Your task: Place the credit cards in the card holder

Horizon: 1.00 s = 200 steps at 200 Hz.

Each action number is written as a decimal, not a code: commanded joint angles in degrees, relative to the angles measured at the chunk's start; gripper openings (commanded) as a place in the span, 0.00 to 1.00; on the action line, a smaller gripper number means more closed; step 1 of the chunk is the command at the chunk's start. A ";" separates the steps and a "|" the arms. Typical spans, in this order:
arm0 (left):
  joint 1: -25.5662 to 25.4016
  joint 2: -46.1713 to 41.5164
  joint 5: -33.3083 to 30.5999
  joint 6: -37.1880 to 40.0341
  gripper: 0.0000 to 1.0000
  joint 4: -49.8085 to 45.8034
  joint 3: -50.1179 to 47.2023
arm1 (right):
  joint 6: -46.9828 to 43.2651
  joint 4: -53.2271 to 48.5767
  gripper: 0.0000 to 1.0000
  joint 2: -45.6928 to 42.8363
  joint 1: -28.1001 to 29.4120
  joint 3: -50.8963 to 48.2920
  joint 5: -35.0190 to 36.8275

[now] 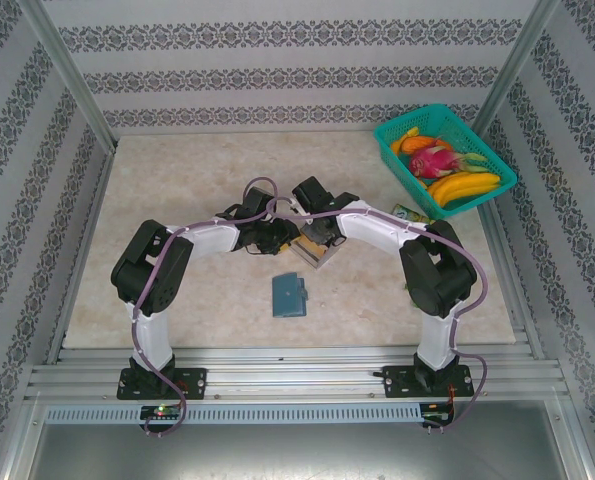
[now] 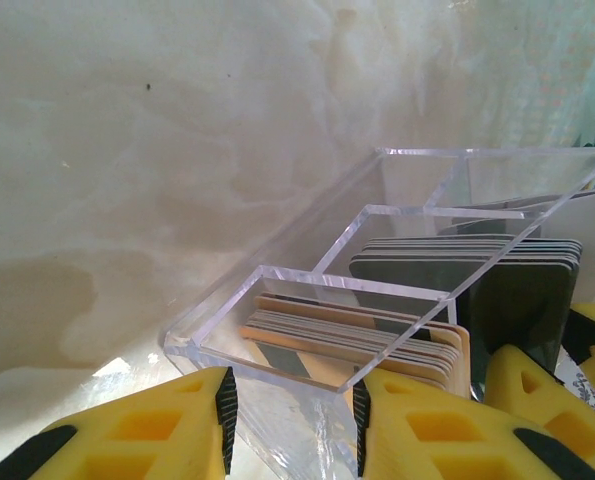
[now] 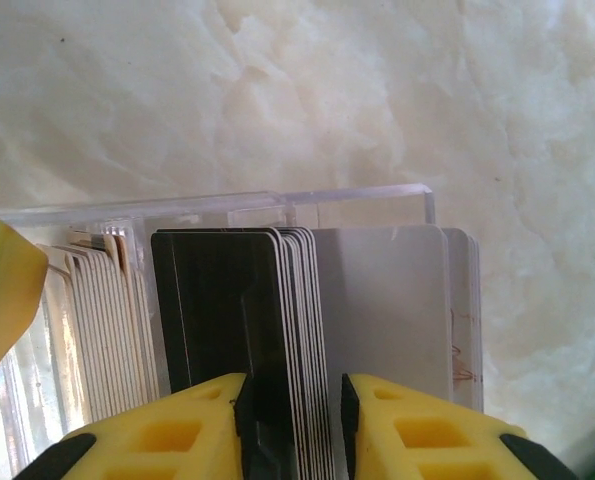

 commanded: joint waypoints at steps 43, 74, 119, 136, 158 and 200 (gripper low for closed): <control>0.40 0.93 -0.78 0.40 0.37 -3.12 -1.99 | -1.03 -0.36 0.32 -0.88 0.18 -1.25 6.40; 0.39 0.94 -0.71 0.25 0.37 -2.84 -2.27 | -2.07 -0.13 0.31 -1.59 0.94 -1.42 7.73; 0.43 1.29 -0.51 0.08 0.37 -2.51 -2.30 | -2.48 0.30 0.32 -1.68 1.03 -1.73 8.79; 0.41 1.36 -0.48 -0.01 0.36 -2.42 -2.29 | -2.47 0.31 0.33 -1.59 1.11 -1.64 9.18; 0.40 1.35 -0.40 0.00 0.36 -2.37 -2.22 | -2.41 0.40 0.32 -1.59 1.21 -1.73 8.68; 0.41 1.72 -0.30 -0.05 0.36 -2.26 -2.21 | -2.57 0.40 0.28 -2.03 1.46 -1.99 9.38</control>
